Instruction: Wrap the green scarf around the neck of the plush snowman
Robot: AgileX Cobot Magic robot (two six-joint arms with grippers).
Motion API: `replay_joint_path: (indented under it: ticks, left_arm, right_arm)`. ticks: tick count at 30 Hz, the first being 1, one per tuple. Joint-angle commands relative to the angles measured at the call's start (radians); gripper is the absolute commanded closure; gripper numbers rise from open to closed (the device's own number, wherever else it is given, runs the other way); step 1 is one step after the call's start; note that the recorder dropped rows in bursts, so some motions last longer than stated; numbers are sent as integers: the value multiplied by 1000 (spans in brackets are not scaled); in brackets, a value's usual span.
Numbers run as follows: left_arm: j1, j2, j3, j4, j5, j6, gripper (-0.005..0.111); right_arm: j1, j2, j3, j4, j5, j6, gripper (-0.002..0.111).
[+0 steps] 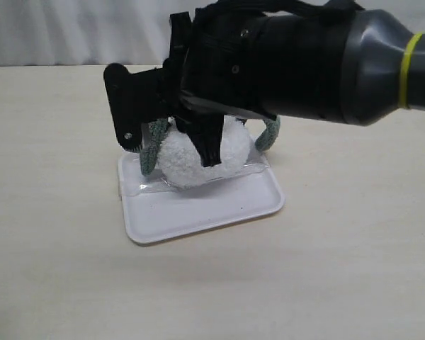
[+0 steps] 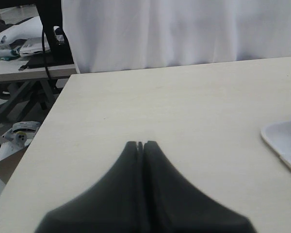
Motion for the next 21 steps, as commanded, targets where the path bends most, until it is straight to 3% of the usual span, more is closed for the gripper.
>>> replay_joint_path:
  ticks: [1,5,8,12,16,21]
  left_arm:
    - [-6,-1,3,2,-7,-2,107]
    - [-6,-1,3,2,-7,-2,107]
    - [-6,-1,3,2,-7,-2,107]
    - [-6,-1,3,2,-7,-2,107]
    - [-6,-1,3,2,-7,-2,107]
    - [-6,-1,3,2,-7,-2,107]
  right_arm:
    - [-16,-60,2,-70,19,271,103]
    - [-98,-81,-11,-61,19,483,104]
    - [-188,-81,-54,118,11,524,104]
    - [-321,-49,-166,585,38,299,104]
    - [-403,30,-304,909,115,81,100]
    - [-372,170,-446,849,261,30,77]
